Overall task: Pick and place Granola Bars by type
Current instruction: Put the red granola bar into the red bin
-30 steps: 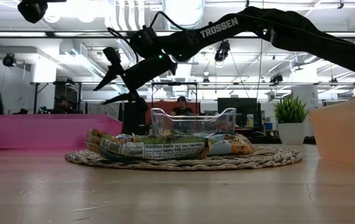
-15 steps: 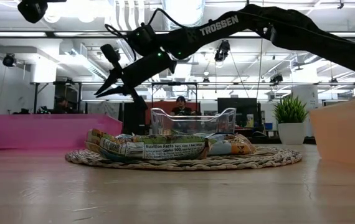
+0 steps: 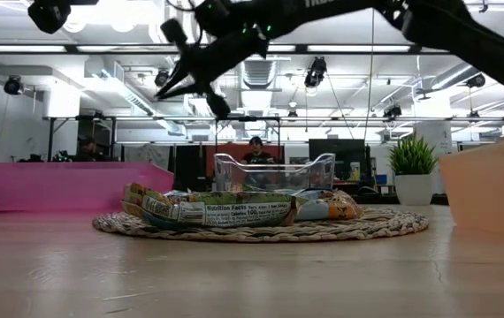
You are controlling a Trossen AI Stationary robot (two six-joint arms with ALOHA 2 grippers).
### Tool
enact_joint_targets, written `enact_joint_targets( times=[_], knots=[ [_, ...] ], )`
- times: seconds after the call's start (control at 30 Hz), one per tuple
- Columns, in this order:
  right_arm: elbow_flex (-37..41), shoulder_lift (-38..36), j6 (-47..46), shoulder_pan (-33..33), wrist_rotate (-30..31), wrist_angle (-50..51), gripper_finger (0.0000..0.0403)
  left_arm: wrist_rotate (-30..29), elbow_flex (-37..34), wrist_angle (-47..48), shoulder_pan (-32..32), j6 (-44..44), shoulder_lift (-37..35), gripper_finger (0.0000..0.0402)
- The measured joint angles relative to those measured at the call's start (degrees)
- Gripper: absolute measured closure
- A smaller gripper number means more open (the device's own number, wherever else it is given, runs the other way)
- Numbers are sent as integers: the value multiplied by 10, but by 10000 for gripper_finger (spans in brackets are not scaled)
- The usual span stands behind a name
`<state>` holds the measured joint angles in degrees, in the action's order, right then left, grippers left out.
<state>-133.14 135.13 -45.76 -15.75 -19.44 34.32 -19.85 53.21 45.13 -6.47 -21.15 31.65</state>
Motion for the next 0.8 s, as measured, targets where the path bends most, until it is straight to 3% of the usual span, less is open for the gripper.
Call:
enact_joint_targets(
  times=[0.47, 0.67, 0.8],
  knots=[
    [1, -130, 237, 43, 34, 156, 394, 0, 0, -66, 0, 2, 38, 401],
    [19, -210, 309, 71, 106, 217, 394, 0, 0, -94, 0, 2, 50, 401],
    [71, -276, 337, 90, 141, 219, 394, 0, 0, -108, 0, 4, 61, 401]
  ],
)
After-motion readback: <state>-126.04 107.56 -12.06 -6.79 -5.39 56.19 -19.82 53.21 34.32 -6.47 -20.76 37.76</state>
